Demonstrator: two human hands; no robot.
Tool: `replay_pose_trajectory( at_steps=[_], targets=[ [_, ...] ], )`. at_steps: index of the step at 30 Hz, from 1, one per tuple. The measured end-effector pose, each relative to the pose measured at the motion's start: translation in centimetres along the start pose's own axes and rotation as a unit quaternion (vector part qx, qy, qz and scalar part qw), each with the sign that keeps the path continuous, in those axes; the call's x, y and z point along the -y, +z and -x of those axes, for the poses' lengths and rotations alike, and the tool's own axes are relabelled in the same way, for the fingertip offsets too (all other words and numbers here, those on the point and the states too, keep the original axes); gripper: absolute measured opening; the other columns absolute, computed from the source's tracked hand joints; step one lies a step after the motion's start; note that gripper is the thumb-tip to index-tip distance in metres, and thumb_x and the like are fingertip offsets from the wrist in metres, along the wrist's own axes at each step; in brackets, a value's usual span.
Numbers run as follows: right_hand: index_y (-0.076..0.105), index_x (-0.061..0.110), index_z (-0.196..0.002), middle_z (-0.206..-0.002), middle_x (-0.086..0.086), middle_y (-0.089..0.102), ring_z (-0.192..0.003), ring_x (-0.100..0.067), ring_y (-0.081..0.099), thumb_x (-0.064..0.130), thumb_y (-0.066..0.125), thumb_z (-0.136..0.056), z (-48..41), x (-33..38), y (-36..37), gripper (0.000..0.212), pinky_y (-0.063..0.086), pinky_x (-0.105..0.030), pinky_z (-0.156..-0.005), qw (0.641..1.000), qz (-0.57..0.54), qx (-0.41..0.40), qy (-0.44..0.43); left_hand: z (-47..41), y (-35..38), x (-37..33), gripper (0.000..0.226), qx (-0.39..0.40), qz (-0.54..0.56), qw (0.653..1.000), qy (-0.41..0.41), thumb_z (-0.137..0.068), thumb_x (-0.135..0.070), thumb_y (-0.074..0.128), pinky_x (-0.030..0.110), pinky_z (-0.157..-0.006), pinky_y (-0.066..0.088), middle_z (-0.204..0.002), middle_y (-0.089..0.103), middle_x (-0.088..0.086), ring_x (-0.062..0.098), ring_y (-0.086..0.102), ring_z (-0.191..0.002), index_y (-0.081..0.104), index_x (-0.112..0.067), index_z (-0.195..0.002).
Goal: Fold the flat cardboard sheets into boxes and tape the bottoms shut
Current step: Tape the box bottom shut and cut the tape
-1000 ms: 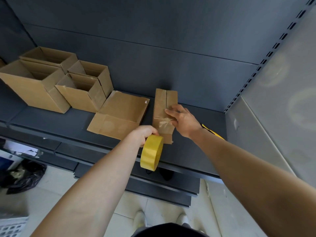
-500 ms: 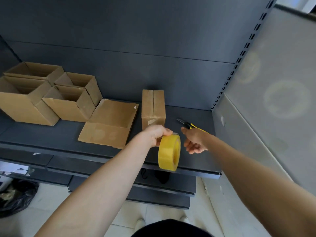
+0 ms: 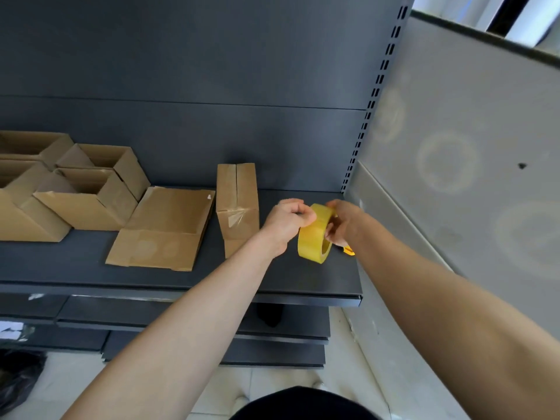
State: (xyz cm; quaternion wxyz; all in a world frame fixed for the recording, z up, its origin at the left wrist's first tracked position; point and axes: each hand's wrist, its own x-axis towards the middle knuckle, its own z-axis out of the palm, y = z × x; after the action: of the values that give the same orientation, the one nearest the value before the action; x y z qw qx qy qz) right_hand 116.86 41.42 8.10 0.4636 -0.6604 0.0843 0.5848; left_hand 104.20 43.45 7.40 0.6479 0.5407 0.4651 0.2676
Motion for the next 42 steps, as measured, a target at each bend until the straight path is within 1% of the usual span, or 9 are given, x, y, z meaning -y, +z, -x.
replay_pose_trajectory(
  at_steps=[5, 10, 18, 22, 26, 29, 33, 39, 42],
  targets=[
    [0.055, 0.011, -0.079, -0.067, -0.001, 0.052, -0.052, -0.011, 0.049, 0.025, 0.061, -0.088, 0.3, -0.3, 1.1, 0.018, 0.038, -0.011, -0.035, 1.000, 0.000, -0.012, -0.025, 0.5, 0.2, 0.1, 0.015, -0.031, 0.079, 0.990, -0.111, -0.080, -0.011, 0.073, 0.030, -0.066, 0.051, -0.091, 0.066, 0.008, 0.019, 0.064, -0.077, 0.059, -0.009, -0.085],
    [0.056, 0.014, -0.087, -0.074, -0.003, 0.052, -0.058, -0.014, 0.049, 0.023, 0.063, -0.084, -0.2, -1.0, 2.1, 0.012, 0.040, -0.021, -0.041, 0.998, -0.005, -0.038, -0.053, 0.3, 0.2, 0.3, 0.046, -0.101, 0.098, 0.972, -0.188, -0.074, -0.011, 0.077, 0.035, -0.081, 0.048, -0.114, 0.065, 0.013, 0.028, 0.064, -0.097, 0.059, -0.004, -0.116],
    [0.054, 0.012, -0.083, -0.072, -0.006, 0.054, -0.060, -0.017, 0.051, 0.026, 0.062, -0.085, -0.6, -2.2, 2.5, 0.016, 0.044, -0.024, -0.045, 0.994, -0.013, -0.071, -0.087, 0.9, 0.3, 1.0, 0.021, -0.124, 0.078, 0.966, -0.215, -0.080, -0.017, 0.072, 0.036, -0.082, 0.037, -0.115, 0.062, 0.006, 0.022, 0.055, -0.098, 0.063, -0.021, -0.099],
    [0.057, 0.009, -0.101, -0.077, -0.006, 0.059, -0.063, -0.024, 0.056, 0.036, 0.057, -0.087, -1.2, -2.9, 2.7, 0.031, 0.049, -0.030, -0.062, 0.980, 0.077, -0.116, -0.145, 1.0, 0.1, 1.9, 0.052, -0.145, 0.080, 0.959, -0.229, -0.078, -0.017, 0.076, 0.037, -0.090, 0.039, -0.126, 0.053, 0.005, 0.023, 0.053, -0.105, 0.055, -0.023, -0.125],
    [0.057, 0.009, -0.115, -0.107, -0.009, 0.066, -0.095, -0.029, 0.064, 0.022, 0.059, -0.087, -0.7, -2.6, 2.6, 0.032, 0.051, -0.032, -0.074, 0.918, 0.285, -0.136, -0.241, 1.4, -1.2, 2.8, 0.068, -0.128, 0.018, 0.963, -0.235, -0.082, -0.011, 0.072, 0.041, -0.097, 0.046, -0.138, 0.044, 0.010, 0.027, 0.051, -0.114, 0.038, -0.017, -0.141],
    [0.051, 0.014, -0.070, -0.077, -0.003, 0.058, -0.073, -0.023, 0.056, 0.024, 0.055, -0.088, -1.4, -3.5, 2.4, 0.021, 0.045, -0.026, -0.064, 0.837, 0.454, -0.138, -0.272, 1.3, -2.2, 2.6, 0.033, -0.154, -0.023, 0.973, -0.169, -0.088, -0.003, 0.059, 0.037, -0.085, 0.053, -0.116, 0.060, 0.013, 0.024, 0.056, -0.087, 0.057, -0.007, -0.122],
    [0.046, 0.012, -0.067, -0.064, -0.003, 0.049, -0.065, -0.022, 0.051, 0.029, 0.053, -0.091, -2.5, -5.9, 2.7, 0.030, 0.034, -0.024, -0.048, 0.719, 0.610, -0.149, -0.299, 1.0, -4.4, 1.3, 0.008, -0.233, 0.074, 0.961, -0.130, -0.092, -0.009, 0.055, 0.030, -0.073, 0.056, -0.080, 0.058, 0.004, 0.015, 0.056, -0.068, 0.061, -0.010, -0.097],
    [0.048, 0.010, -0.073, -0.070, -0.003, 0.051, -0.077, -0.026, 0.058, 0.046, 0.058, -0.089, -3.0, -5.4, 3.9, 0.041, 0.039, -0.028, -0.053, 0.643, 0.712, -0.105, -0.262, 1.1, -8.2, 1.4, 0.002, -0.287, 0.209, 0.917, -0.183, -0.090, -0.008, 0.061, 0.029, -0.067, 0.056, -0.076, 0.060, 0.006, 0.016, 0.059, -0.067, 0.060, -0.006, -0.091],
    [0.053, 0.010, -0.088, -0.086, -0.007, 0.051, -0.092, -0.033, 0.059, 0.040, 0.054, -0.092, -2.4, -2.0, 6.4, 0.031, 0.042, -0.032, -0.066, 0.652, 0.667, -0.135, -0.335, 0.9, -9.5, 1.9, 0.007, -0.303, 0.247, 0.899, -0.195, -0.089, -0.007, 0.061, 0.028, -0.064, 0.056, -0.074, 0.061, 0.007, 0.016, 0.060, -0.066, 0.058, -0.007, -0.084]
  ],
)
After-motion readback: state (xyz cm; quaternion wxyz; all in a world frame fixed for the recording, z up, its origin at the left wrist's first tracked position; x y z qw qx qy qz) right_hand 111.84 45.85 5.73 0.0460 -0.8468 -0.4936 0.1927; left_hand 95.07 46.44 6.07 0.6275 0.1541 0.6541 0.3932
